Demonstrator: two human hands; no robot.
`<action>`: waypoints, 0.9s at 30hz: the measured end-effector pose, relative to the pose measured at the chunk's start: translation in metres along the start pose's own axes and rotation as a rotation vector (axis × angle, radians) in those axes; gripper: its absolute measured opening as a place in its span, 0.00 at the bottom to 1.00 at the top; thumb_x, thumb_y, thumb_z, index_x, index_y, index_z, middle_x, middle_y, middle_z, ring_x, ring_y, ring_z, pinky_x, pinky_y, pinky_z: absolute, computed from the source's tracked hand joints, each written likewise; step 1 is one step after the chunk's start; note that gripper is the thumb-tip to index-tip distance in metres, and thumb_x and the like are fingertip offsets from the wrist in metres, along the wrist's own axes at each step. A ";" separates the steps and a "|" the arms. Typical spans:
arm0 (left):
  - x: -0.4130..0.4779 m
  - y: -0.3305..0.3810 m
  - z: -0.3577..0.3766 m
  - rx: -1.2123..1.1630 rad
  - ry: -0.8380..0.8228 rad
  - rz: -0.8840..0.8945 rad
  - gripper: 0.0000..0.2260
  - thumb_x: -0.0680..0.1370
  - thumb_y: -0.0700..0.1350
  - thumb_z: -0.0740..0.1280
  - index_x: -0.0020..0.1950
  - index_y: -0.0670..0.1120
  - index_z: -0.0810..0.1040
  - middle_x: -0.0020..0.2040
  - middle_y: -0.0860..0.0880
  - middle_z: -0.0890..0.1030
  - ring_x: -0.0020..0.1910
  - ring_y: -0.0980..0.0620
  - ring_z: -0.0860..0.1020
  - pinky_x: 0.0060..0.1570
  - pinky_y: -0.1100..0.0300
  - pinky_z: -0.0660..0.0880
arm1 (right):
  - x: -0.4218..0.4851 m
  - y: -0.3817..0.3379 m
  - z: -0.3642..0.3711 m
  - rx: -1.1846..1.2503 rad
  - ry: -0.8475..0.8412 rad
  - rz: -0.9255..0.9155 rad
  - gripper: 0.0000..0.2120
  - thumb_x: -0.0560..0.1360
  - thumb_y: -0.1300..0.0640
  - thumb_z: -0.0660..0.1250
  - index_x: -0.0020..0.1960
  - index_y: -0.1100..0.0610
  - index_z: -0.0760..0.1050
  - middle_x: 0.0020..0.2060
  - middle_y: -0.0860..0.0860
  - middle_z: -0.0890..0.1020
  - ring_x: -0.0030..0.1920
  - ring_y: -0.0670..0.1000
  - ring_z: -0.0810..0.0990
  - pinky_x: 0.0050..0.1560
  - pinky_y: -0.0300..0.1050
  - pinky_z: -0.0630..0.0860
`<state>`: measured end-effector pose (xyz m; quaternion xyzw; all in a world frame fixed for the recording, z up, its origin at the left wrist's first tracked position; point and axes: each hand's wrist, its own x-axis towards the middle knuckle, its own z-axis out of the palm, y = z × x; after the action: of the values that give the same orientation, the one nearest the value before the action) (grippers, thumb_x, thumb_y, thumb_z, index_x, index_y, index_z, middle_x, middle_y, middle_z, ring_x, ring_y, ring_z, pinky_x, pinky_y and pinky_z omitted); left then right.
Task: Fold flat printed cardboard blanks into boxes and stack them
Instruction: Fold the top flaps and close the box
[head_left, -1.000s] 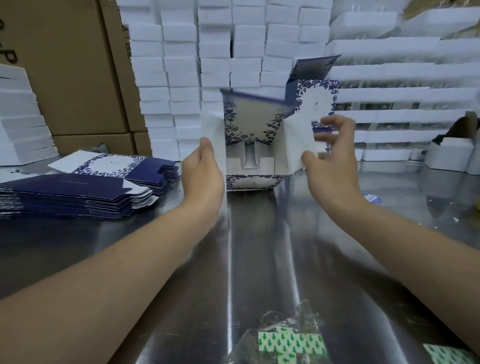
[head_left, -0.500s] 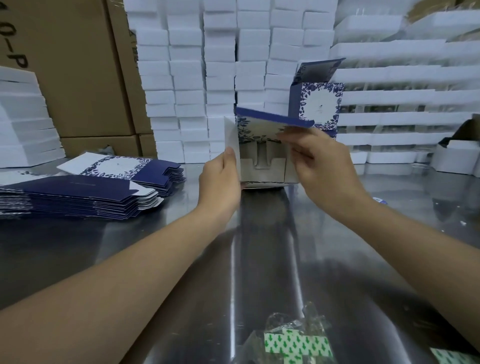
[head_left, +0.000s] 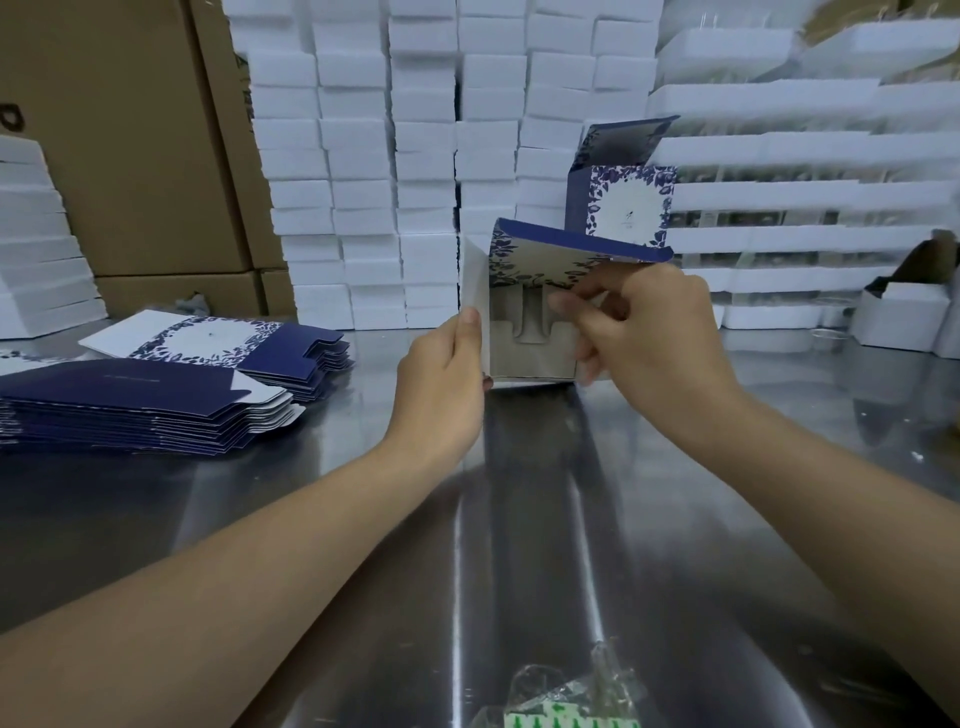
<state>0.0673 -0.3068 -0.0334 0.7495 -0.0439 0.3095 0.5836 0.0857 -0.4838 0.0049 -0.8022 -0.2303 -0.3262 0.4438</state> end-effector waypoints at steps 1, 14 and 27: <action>0.000 0.000 0.000 0.015 -0.008 0.003 0.22 0.89 0.53 0.54 0.35 0.49 0.61 0.25 0.59 0.65 0.32 0.57 0.67 0.61 0.38 0.81 | 0.000 0.000 0.000 -0.076 -0.003 -0.022 0.10 0.82 0.52 0.70 0.43 0.52 0.81 0.28 0.48 0.83 0.25 0.48 0.82 0.37 0.47 0.81; -0.031 0.025 0.017 0.183 -0.142 0.459 0.20 0.89 0.51 0.57 0.36 0.56 0.65 0.34 0.58 0.69 0.35 0.56 0.69 0.37 0.57 0.66 | 0.001 0.019 0.007 -0.363 -0.309 0.113 0.06 0.82 0.58 0.65 0.49 0.52 0.80 0.45 0.53 0.85 0.48 0.55 0.82 0.52 0.45 0.77; -0.020 0.010 0.007 0.471 -0.049 0.313 0.20 0.88 0.60 0.47 0.77 0.63 0.69 0.64 0.61 0.79 0.62 0.51 0.78 0.56 0.48 0.76 | -0.008 0.026 0.013 0.389 -0.403 0.202 0.12 0.87 0.53 0.61 0.67 0.49 0.79 0.57 0.43 0.87 0.60 0.40 0.83 0.66 0.38 0.73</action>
<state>0.0500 -0.3226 -0.0361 0.8558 -0.1003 0.3794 0.3372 0.1017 -0.4859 -0.0210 -0.7696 -0.2912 -0.0644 0.5646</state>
